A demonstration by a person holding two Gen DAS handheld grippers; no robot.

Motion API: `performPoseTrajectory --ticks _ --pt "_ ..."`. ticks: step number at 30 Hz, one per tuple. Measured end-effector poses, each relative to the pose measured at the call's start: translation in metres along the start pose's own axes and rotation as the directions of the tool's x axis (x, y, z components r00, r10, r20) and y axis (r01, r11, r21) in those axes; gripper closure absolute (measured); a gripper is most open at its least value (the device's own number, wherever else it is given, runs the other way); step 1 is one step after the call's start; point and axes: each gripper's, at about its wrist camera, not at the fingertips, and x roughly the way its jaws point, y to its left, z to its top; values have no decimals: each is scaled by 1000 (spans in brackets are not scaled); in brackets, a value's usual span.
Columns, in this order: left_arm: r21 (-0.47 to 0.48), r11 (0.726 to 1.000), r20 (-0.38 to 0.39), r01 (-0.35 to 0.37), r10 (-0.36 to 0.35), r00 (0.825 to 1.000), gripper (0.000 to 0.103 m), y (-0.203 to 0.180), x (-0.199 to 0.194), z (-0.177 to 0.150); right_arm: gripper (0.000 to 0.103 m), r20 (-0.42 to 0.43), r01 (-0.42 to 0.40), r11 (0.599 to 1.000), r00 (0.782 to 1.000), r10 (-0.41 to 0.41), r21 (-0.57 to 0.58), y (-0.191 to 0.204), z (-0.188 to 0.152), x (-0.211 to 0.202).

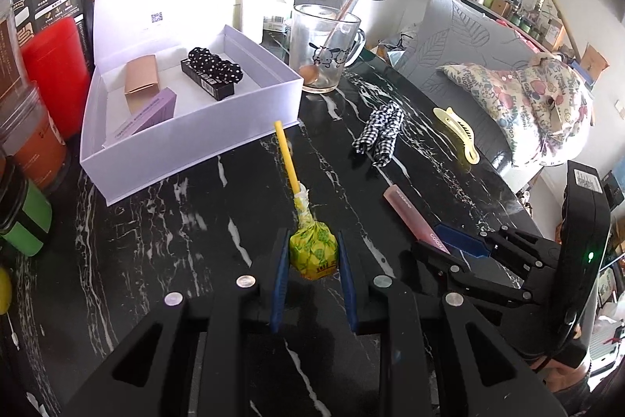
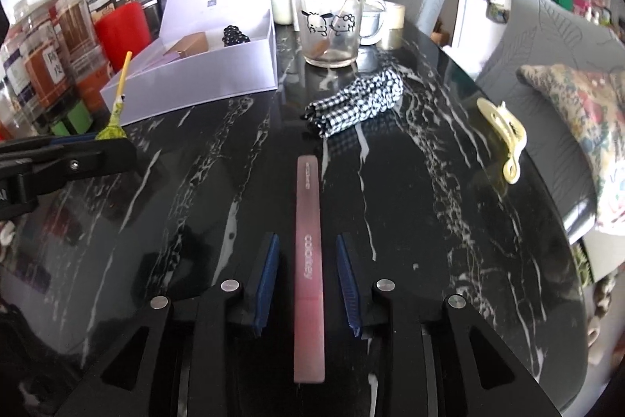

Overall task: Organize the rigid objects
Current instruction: 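Carry the lollipop and pink tube with both tools toward the white box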

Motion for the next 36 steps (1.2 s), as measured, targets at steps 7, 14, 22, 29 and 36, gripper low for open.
performPoseTrajectory --ticks 7,14,22,29,36 --pt "-15 1000 -2 1 -1 1000 79 9 -4 3 90 -25 -26 1000 999 26 2 1 5 1" --pt "-42 999 8 1 0 1000 79 19 -9 5 90 -12 -58 998 998 58 -23 13 12 -11" --pt "-93 996 33 -9 13 999 79 32 -16 8 90 14 -103 991 994 104 -88 30 23 -22" --pt "-120 990 54 -68 75 996 79 46 -26 10 90 34 -142 981 988 148 -133 45 37 -24" --pt "-160 982 61 -104 114 992 79 63 -35 12 90 38 -191 965 979 201 -181 62 49 -24"
